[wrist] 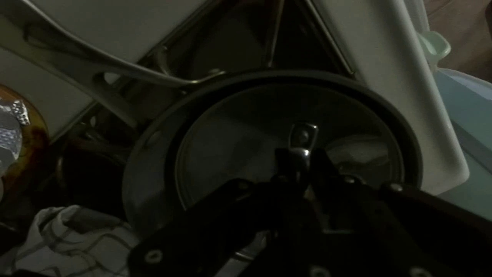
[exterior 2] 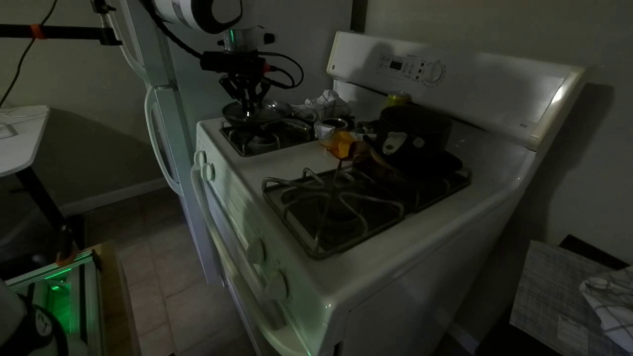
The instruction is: Pick up the clear pot lid and put it on the white tea towel
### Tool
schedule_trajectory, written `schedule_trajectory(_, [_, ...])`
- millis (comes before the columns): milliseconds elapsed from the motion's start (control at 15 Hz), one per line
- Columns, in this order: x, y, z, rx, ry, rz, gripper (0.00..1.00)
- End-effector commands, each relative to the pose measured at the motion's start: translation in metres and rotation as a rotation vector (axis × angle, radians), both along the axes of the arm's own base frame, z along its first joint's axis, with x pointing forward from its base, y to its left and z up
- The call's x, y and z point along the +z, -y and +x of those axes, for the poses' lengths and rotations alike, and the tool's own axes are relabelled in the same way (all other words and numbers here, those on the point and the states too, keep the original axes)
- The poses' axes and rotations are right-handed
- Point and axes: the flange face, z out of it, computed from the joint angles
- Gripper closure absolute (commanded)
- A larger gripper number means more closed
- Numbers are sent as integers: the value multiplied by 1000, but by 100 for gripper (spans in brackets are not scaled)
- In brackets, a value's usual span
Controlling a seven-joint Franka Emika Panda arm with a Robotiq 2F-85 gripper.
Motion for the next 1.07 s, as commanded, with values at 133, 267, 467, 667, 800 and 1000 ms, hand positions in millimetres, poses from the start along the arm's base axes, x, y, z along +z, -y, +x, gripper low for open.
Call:
schedule_trajectory(133, [-8,-16,-6,-36,8,-32,50])
schedule_trajectory(267, [-12,-20,-7,-46,4,-23,35])
schedule_trajectory(467, [-15,-21,-5,-75,-2,-1,13])
schedule_trajectory(667, [-17,-18,1,-96,-1,29,6])
schedule_trajectory(800, [-21,-16,4,-89,-18,41,31])
schedule_trajectory(1000, [-24,-12,5,-96,-25,42,50])
